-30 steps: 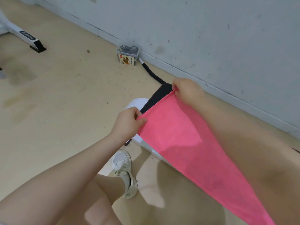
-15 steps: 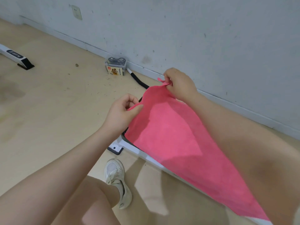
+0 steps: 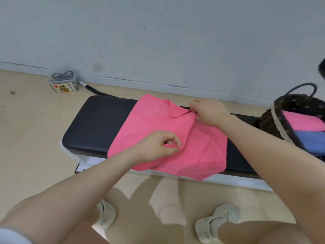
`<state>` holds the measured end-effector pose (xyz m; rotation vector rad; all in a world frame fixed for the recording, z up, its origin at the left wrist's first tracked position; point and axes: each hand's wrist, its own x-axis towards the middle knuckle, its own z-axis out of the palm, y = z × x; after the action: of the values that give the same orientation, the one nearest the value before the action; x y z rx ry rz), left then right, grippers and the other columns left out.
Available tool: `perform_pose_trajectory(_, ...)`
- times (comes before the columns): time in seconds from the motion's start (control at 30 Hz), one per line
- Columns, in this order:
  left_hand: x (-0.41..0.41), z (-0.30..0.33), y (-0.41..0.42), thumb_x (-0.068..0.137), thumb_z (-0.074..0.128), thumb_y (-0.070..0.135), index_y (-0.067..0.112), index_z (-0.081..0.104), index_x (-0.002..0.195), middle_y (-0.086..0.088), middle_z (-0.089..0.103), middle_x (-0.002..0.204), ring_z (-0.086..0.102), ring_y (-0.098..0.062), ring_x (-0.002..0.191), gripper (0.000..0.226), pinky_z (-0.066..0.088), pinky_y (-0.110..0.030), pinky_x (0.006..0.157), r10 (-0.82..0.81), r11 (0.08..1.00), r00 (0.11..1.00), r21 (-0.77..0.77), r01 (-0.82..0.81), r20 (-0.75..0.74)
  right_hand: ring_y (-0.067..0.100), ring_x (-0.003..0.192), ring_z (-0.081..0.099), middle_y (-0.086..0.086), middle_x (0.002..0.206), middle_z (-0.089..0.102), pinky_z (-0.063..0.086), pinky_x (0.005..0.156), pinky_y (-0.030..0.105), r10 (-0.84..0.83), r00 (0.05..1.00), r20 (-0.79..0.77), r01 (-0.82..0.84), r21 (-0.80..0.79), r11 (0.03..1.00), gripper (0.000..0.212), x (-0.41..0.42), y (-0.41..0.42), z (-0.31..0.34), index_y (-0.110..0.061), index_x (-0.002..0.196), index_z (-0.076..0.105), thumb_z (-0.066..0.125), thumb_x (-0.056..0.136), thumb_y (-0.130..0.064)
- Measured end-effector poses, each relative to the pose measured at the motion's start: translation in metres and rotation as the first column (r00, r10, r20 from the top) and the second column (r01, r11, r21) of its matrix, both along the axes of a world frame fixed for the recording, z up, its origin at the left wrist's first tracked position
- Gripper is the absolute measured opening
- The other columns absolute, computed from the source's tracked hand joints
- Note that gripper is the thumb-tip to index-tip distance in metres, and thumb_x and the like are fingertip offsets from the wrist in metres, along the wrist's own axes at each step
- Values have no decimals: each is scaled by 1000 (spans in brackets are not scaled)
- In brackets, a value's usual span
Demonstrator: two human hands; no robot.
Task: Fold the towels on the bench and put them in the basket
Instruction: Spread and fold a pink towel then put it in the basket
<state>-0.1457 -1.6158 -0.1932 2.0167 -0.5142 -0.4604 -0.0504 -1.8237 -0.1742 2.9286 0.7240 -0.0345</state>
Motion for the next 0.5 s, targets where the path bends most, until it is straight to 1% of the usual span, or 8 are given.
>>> perform_pose_trajectory(0.07,-6,-1,-28,83,63,4,28,60,77,18,47,49,41,5,50,26,36,-11,57,-53,999,999,8,53,-2,30,89,56,10,100,60,34,61,31,-125,992,-20,126,58,990,3,-15,-28,-3,-14,89,48,47,86,-15)
perform_pose_trajectory(0.13,-13,-1,-52,83,63,4,23,60,81,14,44,52,40,4,49,20,34,-11,55,-95,995,995,22,95,1,29,89,55,9,99,61,32,61,30,-198,980,-8,198,90,976,9,-27,-52,-9,-13,92,53,45,88,-14)
perform_pose_trajectory(0.2,-18,-1,-72,83,62,5,21,60,86,11,41,57,39,0,52,16,35,-17,57,-133,990,991,45,133,0,29,90,56,7,100,60,34,62,31,-265,964,4,263,104,959,15,-38,-70,-16,-12,98,55,43,90,-15)
perform_pose_trajectory(0.27,-23,-2,-88,84,61,6,19,61,89,9,42,61,39,-4,57,14,35,-21,61,-162,984,987,81,161,3,28,91,56,4,97,57,36,63,32,-308,951,-9,307,130,943,12,-46,-85,-21,-14,94,54,43,90,-14)
perform_pose_trajectory(0.33,-27,-4,-99,84,59,6,15,63,91,10,45,64,40,-5,61,12,36,-20,63,-181,977,983,108,182,-18,25,92,54,0,90,53,39,65,32,-337,939,-64,343,172,923,7,-53,-97,-26,-17,85,51,46,88,-13)
perform_pose_trajectory(0.4,-31,-6,-107,86,58,9,15,64,93,10,44,62,40,-3,57,11,36,-20,61,-229,963,969,121,239,-93,24,90,55,-2,87,56,43,66,32,-370,921,-121,388,212,897,8,-57,-109,-31,-16,82,52,48,88,-13)
perform_pose_trajectory(0.47,-33,-8,-112,90,57,19,19,63,100,12,46,61,42,1,50,12,36,-15,56,-315,914,935,213,346,-164,25,93,57,2,95,62,50,75,38,-395,897,-200,437,252,864,14,-60,-117,-35,-15,91,57,46,87,-8)
perform_pose_trajectory(0.5,-32,-9,-115,92,54,26,21,62,107,13,51,66,46,3,54,18,37,-13,57,-341,880,925,288,377,-169,26,96,58,3,100,63,51,81,41,-400,882,-249,462,283,841,20,-61,-118,-37,-15,97,58,45,85,-5)
